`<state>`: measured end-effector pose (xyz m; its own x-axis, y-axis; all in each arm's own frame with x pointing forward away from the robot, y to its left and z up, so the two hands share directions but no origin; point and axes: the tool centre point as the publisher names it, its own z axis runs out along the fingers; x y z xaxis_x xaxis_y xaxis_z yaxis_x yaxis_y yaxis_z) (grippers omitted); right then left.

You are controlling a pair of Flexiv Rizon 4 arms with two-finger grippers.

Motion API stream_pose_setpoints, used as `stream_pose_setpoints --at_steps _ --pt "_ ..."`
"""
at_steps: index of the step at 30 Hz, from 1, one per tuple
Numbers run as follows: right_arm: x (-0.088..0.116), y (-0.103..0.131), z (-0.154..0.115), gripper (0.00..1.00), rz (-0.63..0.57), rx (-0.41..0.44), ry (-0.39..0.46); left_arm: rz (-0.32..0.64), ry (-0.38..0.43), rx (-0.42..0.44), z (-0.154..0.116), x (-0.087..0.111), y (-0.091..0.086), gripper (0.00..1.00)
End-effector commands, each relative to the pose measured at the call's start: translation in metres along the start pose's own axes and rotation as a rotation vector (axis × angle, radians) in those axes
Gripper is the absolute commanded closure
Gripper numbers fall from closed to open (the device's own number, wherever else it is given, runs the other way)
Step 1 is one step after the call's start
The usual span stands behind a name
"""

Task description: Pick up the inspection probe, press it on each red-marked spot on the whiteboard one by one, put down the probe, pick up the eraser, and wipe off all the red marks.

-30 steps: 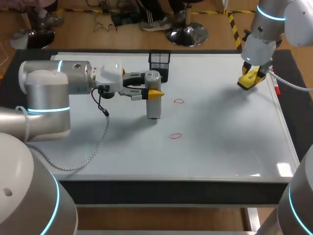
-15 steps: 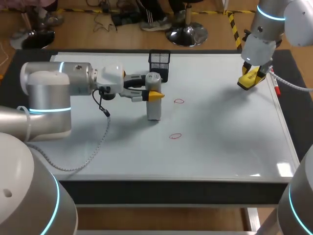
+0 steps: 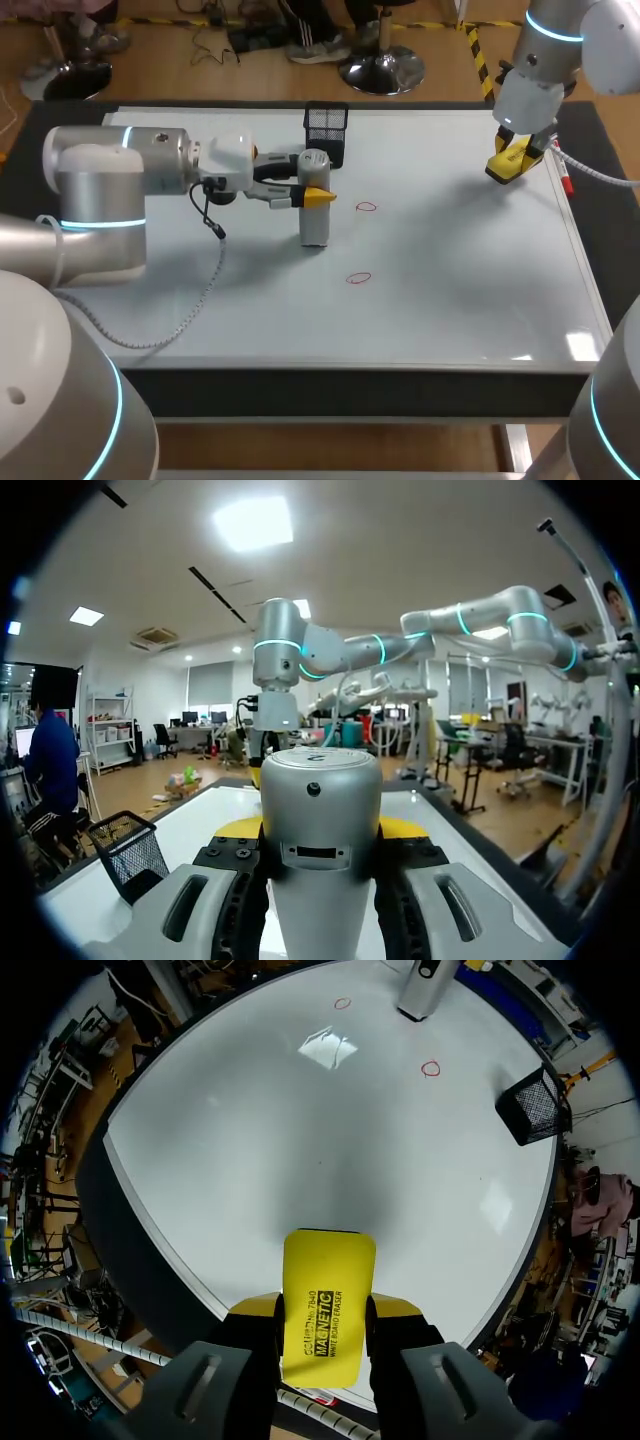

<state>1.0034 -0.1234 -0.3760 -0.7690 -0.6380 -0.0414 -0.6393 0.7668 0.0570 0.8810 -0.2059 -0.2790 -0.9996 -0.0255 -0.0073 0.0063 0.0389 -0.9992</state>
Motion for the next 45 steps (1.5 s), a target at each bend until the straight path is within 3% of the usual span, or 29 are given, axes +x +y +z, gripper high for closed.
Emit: stream_pose_setpoints --at_steps 1,45 --pt "0.0004 -0.0003 -0.0009 1.00 -0.002 0.002 0.003 -0.002 0.004 -0.001 0.0002 -0.0008 -0.0001 1.00" --pt "0.0004 -0.0003 -0.0009 1.00 -0.002 0.002 0.003 0.007 0.006 -0.008 0.0004 0.0055 0.0011 1.00"
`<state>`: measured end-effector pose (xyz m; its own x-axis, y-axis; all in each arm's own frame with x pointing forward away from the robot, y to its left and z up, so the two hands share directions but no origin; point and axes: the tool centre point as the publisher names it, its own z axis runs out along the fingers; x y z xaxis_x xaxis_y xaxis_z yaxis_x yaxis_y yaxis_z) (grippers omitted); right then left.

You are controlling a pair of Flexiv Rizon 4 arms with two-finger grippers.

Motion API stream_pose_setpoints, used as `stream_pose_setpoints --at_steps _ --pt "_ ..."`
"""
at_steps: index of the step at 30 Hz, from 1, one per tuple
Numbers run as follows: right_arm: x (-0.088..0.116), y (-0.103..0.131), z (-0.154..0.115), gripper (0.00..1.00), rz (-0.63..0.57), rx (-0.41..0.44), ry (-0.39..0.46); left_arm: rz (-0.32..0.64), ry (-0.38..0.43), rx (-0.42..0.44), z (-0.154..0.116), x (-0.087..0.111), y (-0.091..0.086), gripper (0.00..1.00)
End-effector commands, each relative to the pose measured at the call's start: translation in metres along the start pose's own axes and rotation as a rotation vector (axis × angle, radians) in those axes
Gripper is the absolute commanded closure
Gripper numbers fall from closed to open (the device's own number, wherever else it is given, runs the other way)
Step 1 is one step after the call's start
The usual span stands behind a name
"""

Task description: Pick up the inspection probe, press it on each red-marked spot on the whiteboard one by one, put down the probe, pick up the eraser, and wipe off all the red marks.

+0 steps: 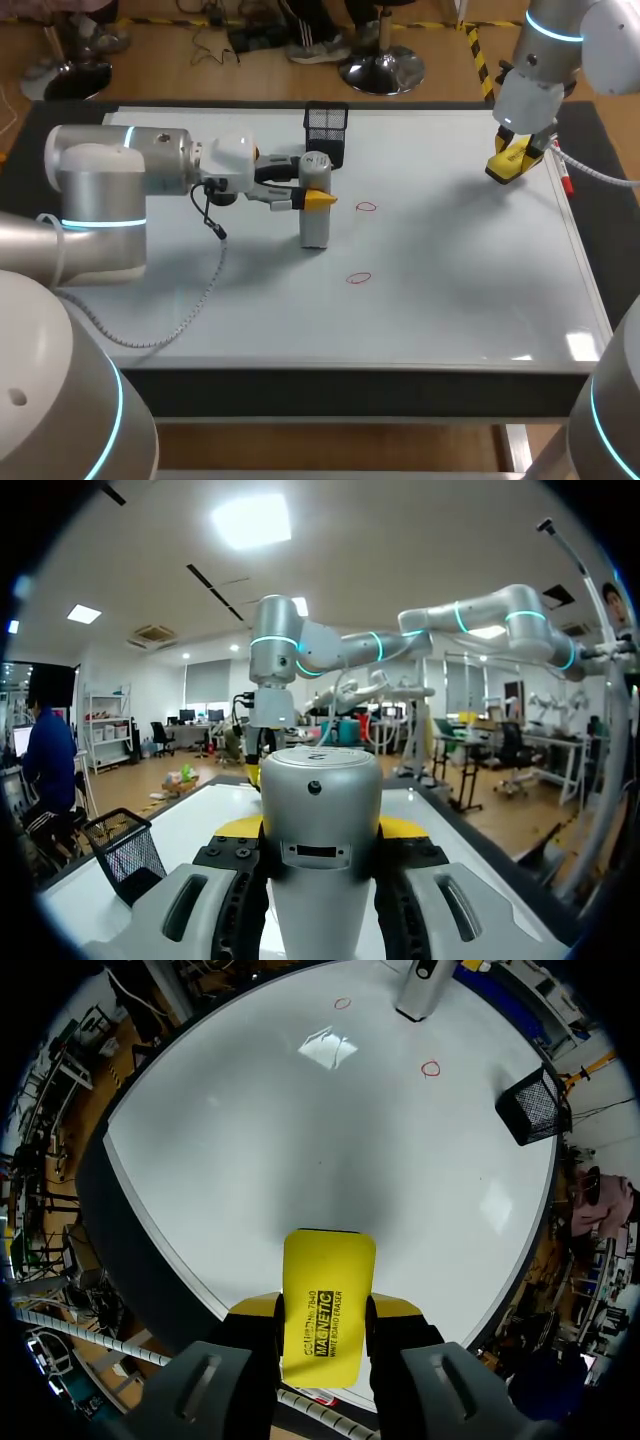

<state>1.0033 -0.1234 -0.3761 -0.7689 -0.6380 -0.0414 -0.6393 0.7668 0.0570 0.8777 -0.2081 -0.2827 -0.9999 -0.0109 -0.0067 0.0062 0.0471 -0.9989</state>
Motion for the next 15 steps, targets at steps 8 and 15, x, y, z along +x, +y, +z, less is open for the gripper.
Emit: stream_pose_setpoints --at_steps 8,15 --pt "0.000 0.000 -0.001 1.00 -0.002 0.002 0.003 0.035 -0.073 0.000 -0.024 0.012 -0.018 1.00" --pt "0.000 0.000 -0.001 1.00 -0.002 0.002 0.003 0.050 -0.146 0.018 -0.057 0.023 -0.029 1.00"
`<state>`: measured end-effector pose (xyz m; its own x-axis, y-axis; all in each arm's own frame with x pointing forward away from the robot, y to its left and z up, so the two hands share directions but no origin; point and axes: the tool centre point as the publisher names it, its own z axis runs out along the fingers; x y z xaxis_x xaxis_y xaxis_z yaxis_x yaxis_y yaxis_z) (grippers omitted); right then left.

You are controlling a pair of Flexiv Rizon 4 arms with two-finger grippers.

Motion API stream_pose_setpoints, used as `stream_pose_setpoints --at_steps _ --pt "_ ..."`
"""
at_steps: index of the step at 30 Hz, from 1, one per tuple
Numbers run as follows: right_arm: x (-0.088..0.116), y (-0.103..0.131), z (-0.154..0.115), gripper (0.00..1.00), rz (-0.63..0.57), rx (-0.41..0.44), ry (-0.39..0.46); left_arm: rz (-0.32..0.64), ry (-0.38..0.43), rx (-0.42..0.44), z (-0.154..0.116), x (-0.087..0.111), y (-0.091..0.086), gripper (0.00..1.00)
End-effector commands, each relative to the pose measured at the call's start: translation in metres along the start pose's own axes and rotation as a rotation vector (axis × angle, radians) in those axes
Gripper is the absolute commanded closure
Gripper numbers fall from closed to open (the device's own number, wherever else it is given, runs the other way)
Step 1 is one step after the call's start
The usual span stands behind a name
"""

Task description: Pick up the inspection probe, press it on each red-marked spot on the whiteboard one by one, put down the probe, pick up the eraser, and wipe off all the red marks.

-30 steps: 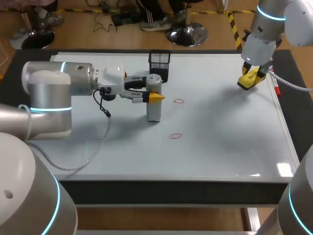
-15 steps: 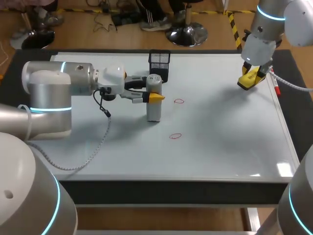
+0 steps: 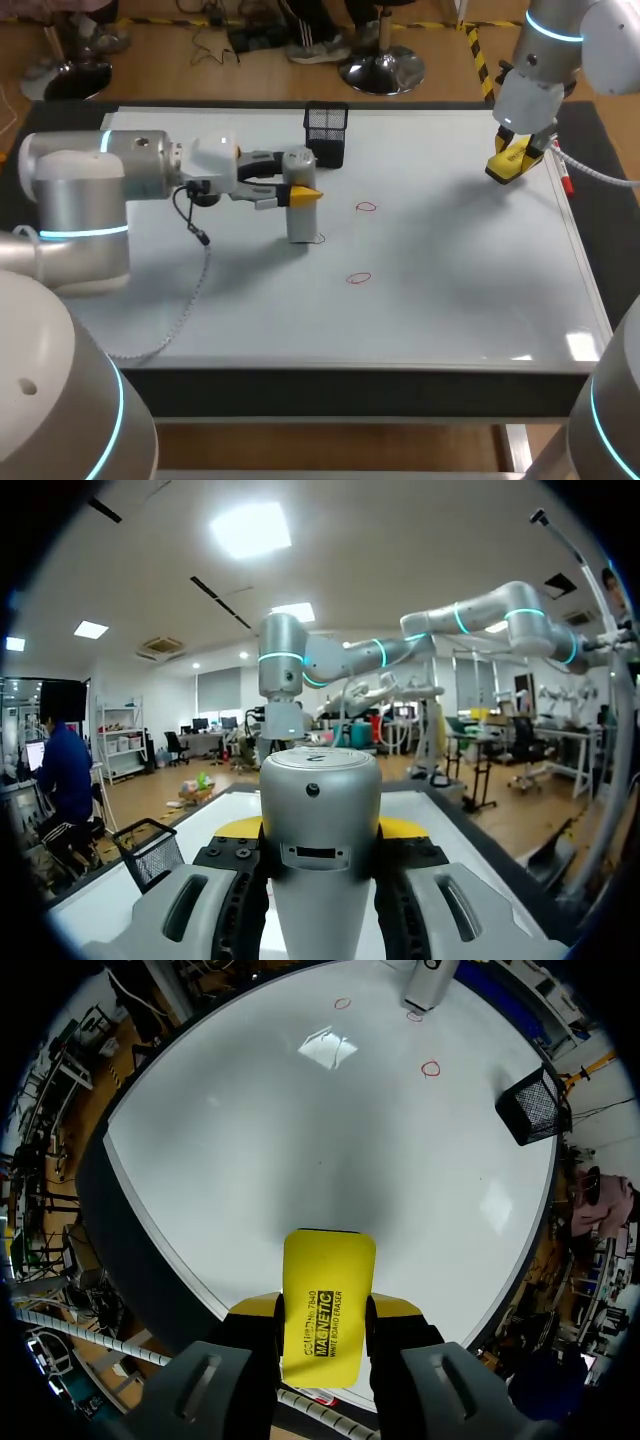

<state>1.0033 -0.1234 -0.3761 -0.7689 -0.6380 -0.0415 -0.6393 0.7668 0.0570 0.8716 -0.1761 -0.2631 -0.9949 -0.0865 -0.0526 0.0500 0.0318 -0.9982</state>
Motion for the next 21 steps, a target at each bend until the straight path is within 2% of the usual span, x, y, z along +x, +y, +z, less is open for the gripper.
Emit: stream_pose_setpoints --at_steps 1,13,21 --pt "0.000 0.000 -0.001 1.00 -0.002 0.002 0.003 0.005 -0.082 -0.004 -0.031 0.016 -0.013 1.00" --pt "0.000 0.000 -0.001 1.00 -0.002 0.002 0.003 0.008 -0.231 -0.022 -0.106 0.032 -0.028 1.00" --pt "0.000 0.000 -0.001 1.00 -0.002 0.002 0.003 0.008 -0.321 -0.037 -0.148 0.049 -0.030 1.00"
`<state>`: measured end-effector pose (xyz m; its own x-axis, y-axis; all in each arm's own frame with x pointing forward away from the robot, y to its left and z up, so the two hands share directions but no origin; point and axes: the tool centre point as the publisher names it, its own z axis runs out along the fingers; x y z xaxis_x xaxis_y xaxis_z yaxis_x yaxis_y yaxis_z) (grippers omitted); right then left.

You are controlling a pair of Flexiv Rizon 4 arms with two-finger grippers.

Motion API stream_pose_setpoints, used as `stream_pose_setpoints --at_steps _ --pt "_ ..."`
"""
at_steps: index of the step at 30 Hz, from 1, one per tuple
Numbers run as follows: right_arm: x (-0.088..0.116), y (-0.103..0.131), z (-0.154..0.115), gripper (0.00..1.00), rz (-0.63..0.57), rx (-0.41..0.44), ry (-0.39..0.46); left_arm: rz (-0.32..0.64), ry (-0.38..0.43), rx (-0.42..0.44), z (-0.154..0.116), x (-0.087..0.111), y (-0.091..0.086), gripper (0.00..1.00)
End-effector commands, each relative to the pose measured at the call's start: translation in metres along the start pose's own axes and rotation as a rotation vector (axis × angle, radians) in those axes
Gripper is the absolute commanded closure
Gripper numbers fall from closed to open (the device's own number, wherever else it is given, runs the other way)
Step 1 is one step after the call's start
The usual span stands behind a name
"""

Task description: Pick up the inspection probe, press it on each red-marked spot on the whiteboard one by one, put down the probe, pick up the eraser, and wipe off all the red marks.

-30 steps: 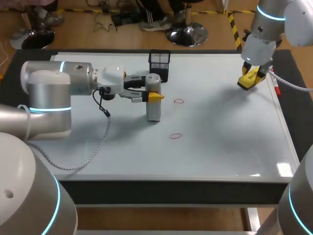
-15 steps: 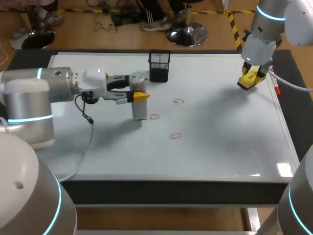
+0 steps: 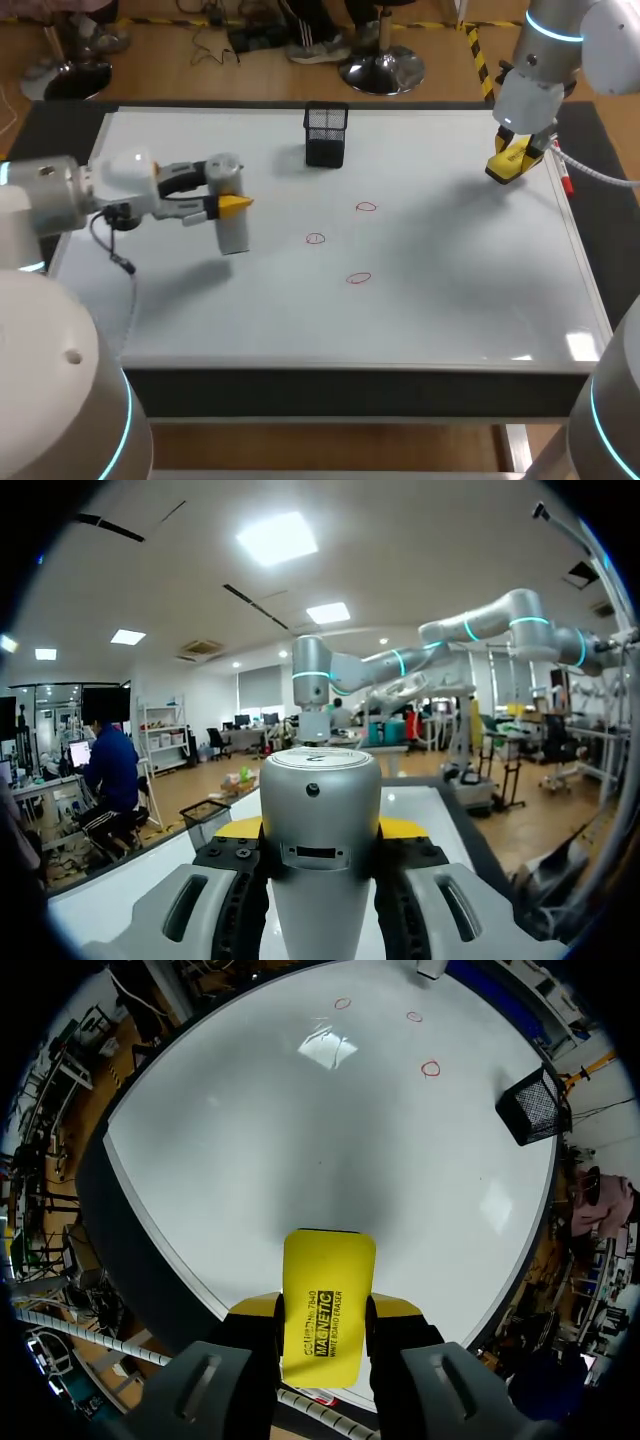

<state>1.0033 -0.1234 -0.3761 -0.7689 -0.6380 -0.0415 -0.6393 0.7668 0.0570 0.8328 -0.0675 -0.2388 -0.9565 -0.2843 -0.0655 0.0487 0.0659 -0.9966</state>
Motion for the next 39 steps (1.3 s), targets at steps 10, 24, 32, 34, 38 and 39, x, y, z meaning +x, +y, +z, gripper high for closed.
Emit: stream_pose_setpoints --at_steps 10,24,32,34,38,39 --pt "0.000 0.000 -0.001 1.00 -0.001 0.002 0.003 -0.002 -0.198 0.000 -0.074 0.025 -0.003 1.00" --pt "0.000 0.000 -0.001 1.00 -0.001 0.002 0.003 0.009 -0.254 -0.015 -0.096 0.029 -0.006 1.00" --pt "0.000 0.000 -0.001 1.00 -0.001 0.002 0.003 0.009 -0.254 -0.015 -0.096 0.029 -0.006 1.00" --pt "0.000 0.000 -0.001 1.00 -0.001 0.002 0.003 0.009 -0.254 -0.015 -0.096 0.029 -0.006 1.00" --pt "0.000 0.000 -0.001 1.00 -0.001 0.002 0.003 0.009 -0.254 -0.015 -0.096 0.029 -0.006 1.00" --pt "-0.001 0.006 0.001 1.00 -0.021 0.016 0.022 0.009 -0.254 -0.015 -0.096 0.029 -0.006 1.00"
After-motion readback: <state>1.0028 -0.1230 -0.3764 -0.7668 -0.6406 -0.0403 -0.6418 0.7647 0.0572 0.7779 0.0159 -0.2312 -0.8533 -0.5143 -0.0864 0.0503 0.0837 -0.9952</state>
